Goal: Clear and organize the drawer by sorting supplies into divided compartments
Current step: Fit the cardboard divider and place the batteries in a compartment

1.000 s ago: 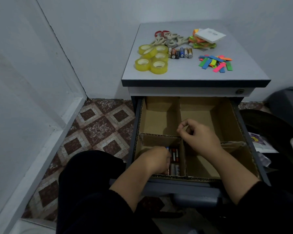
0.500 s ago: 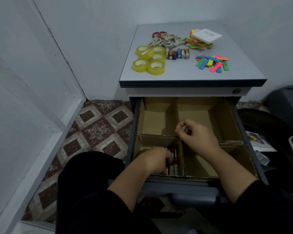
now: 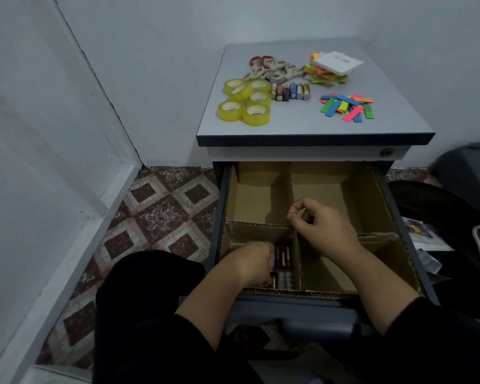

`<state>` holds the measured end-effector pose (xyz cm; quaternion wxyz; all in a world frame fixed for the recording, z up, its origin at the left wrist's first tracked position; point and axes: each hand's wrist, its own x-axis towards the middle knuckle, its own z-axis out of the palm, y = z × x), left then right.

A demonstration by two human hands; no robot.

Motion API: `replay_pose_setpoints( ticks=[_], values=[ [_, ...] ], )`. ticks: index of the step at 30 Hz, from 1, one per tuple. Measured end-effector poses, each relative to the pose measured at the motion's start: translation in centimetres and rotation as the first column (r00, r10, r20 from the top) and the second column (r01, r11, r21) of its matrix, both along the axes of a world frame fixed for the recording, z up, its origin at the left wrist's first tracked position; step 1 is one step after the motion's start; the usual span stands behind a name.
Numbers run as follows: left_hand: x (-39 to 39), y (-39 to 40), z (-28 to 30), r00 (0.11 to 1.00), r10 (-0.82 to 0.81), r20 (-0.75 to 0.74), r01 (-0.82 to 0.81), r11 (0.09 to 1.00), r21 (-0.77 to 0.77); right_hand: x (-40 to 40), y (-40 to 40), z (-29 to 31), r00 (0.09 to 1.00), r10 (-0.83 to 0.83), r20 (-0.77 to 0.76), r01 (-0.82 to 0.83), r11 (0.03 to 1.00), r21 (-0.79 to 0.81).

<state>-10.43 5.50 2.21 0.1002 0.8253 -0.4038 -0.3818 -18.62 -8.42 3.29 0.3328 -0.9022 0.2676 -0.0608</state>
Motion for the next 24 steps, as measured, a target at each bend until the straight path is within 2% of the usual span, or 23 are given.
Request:
replay_pose_setpoints(
  ticks=[2, 5, 8, 10, 14, 16, 20, 22, 24],
  values=[
    [0.2, 0.0, -0.2, 0.999, 0.040, -0.021, -0.040, 0.999, -0.003, 0.0, 0.0, -0.1, 1.000, 0.003, 0.007, -0.003, 1.000, 0.004],
    [0.3, 0.0, -0.3, 0.986, 0.108, -0.126, -0.113, 0.993, -0.032, -0.1, 0.0, -0.3, 1.000, 0.001, 0.031, -0.001, 1.000, 0.012],
    [0.3, 0.3, -0.4, 0.960, 0.184, -0.209, -0.216, 0.965, -0.145, -0.2, -0.1, -0.2, 0.994, -0.009, 0.104, 0.004, 0.999, 0.051],
    [0.4, 0.3, 0.1, 0.950, 0.227, -0.213, -0.273, 0.935, -0.225, -0.2, -0.2, 0.3, 0.983, -0.026, 0.182, 0.014, 0.997, 0.070],
    [0.9, -0.1, 2.4, 0.931, 0.303, -0.205, -0.362, 0.839, -0.407, 0.4, -0.7, 2.0, 0.952, -0.013, 0.307, 0.056, 0.990, -0.131],
    [1.4, -0.7, 4.2, 0.933, 0.327, -0.152, -0.356, 0.769, -0.530, 1.1, -1.3, 3.1, 0.924, -0.013, 0.381, 0.103, 0.971, -0.217],
    [3.4, -4.2, 7.9, 0.901, 0.429, 0.062, -0.232, 0.597, -0.768, 4.2, -3.8, 5.9, 0.882, -0.036, 0.469, 0.249, 0.881, -0.402],
    [4.5, -6.9, 9.5, 0.872, 0.462, 0.163, -0.152, 0.571, -0.807, 6.4, -5.4, 7.2, 0.896, -0.075, 0.437, 0.308, 0.815, -0.491],
    [5.6, -9.8, 10.4, 0.851, 0.459, 0.255, -0.081, 0.595, -0.800, 8.3, -7.0, 8.1, 0.924, -0.109, 0.366, 0.310, 0.773, -0.553]
  ],
)
